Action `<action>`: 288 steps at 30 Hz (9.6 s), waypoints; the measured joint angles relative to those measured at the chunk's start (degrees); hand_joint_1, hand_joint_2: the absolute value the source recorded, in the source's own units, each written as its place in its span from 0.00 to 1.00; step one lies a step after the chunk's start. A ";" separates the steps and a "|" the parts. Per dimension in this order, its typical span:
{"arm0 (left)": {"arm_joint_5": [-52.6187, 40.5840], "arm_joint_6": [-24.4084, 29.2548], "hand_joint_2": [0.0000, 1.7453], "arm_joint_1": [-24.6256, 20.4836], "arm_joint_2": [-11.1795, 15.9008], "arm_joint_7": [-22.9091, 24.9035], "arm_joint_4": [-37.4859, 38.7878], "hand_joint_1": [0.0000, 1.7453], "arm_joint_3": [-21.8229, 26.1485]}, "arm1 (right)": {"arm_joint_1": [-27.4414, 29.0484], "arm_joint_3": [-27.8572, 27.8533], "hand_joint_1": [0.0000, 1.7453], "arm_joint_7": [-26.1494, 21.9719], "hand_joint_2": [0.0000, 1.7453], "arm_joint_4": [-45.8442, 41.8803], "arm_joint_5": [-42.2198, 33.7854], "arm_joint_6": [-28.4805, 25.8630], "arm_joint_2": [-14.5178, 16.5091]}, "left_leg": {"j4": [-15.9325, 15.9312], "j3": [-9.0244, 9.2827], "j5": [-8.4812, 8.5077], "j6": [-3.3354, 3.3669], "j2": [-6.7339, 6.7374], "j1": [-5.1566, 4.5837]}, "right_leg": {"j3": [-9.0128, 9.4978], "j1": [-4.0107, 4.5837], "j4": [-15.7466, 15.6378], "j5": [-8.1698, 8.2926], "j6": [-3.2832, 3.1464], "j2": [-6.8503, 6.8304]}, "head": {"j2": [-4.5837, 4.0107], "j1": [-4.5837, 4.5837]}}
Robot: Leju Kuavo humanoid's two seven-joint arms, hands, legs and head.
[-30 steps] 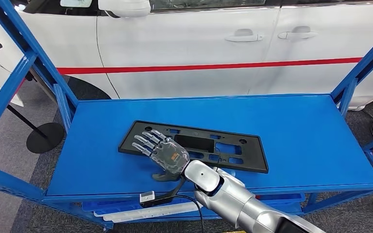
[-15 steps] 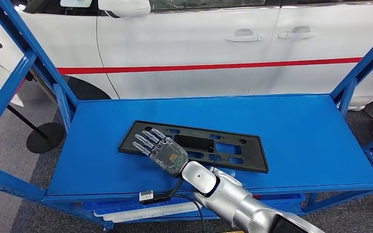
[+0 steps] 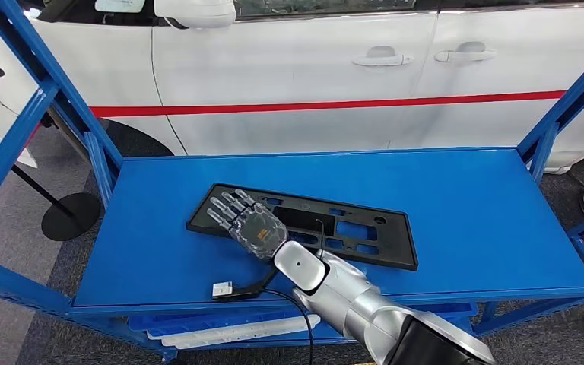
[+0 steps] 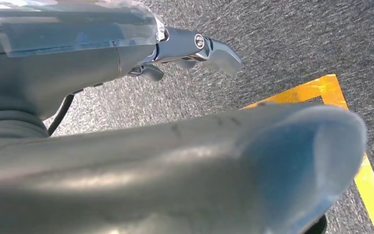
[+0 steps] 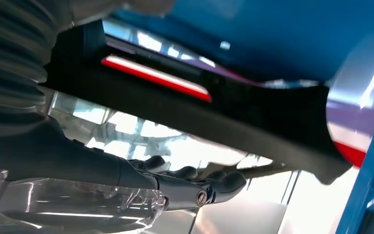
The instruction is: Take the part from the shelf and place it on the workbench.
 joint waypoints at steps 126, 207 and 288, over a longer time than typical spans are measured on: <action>-1.90 0.48 1.00 0.08 1.68 -4.81 -0.09 0.00 -4.98 | 15.52 -11.34 1.00 -10.06 1.00 -56.67 -11.41 21.51 -37.70 | -0.21 0.12 0.18 1.33 0.65 0.09 | 0.73 -1.06 3.54 -2.03 2.45 -0.35 | 0.00 -0.01; -0.77 0.81 1.00 1.05 1.68 -7.28 -0.09 0.00 -5.37 | 24.21 -15.98 1.00 -6.95 1.00 -49.06 -3.51 10.29 -26.88 | -2.35 8.47 -6.06 0.66 0.71 -0.48 | -5.74 -0.45 -0.06 6.37 0.86 -0.79 | 0.00 0.00; -0.28 0.68 1.00 2.87 0.79 -6.36 -0.09 0.00 -7.28 | 37.26 -27.41 1.00 -5.75 1.00 -47.25 -6.41 5.45 -17.89 | 11.69 -1.14 -10.70 -1.65 1.15 0.37 | -1.39 -0.23 -0.38 1.84 -1.63 0.12 | 0.00 0.00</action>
